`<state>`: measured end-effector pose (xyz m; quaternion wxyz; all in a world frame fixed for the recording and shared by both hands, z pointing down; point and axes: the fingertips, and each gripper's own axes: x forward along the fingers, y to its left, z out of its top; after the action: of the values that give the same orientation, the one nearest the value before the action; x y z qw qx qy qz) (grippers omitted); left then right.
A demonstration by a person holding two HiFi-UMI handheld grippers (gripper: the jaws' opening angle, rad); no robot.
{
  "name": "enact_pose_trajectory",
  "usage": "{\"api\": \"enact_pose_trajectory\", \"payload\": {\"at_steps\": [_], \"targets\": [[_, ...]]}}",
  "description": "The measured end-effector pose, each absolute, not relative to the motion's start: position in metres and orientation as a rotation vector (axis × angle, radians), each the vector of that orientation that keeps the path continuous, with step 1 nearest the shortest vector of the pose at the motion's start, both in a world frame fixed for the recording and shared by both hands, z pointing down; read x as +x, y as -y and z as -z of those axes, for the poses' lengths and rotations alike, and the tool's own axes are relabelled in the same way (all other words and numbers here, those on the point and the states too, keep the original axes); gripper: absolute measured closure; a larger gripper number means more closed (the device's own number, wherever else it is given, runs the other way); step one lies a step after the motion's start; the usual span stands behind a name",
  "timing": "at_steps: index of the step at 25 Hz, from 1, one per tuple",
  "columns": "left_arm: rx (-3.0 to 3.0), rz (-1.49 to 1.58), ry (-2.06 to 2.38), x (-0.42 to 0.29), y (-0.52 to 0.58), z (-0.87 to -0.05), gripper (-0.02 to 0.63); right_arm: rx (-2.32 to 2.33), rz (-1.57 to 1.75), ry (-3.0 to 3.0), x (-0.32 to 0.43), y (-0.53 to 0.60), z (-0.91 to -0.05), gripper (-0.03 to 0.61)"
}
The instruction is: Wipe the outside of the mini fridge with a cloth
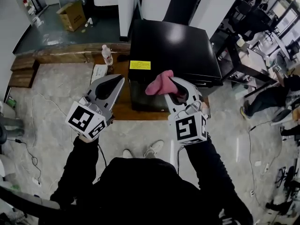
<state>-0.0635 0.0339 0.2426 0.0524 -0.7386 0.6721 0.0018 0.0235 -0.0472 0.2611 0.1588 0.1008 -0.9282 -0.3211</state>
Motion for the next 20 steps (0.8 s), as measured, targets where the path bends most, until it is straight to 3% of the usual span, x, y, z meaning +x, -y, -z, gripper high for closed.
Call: {"api": "enact_pose_trajectory", "payload": {"at_steps": [14, 20], "targets": [[-2.387, -0.102, -1.952, -0.052, -0.046, -0.313, 0.607, 0.505, 1.076, 2.487, -0.027, 0.026, -0.364, 0.494], [-2.426, -0.084, -1.936, -0.051, -0.026, -0.340, 0.607, 0.594, 1.147, 2.497, -0.037, 0.033, -0.368, 0.495]]}}
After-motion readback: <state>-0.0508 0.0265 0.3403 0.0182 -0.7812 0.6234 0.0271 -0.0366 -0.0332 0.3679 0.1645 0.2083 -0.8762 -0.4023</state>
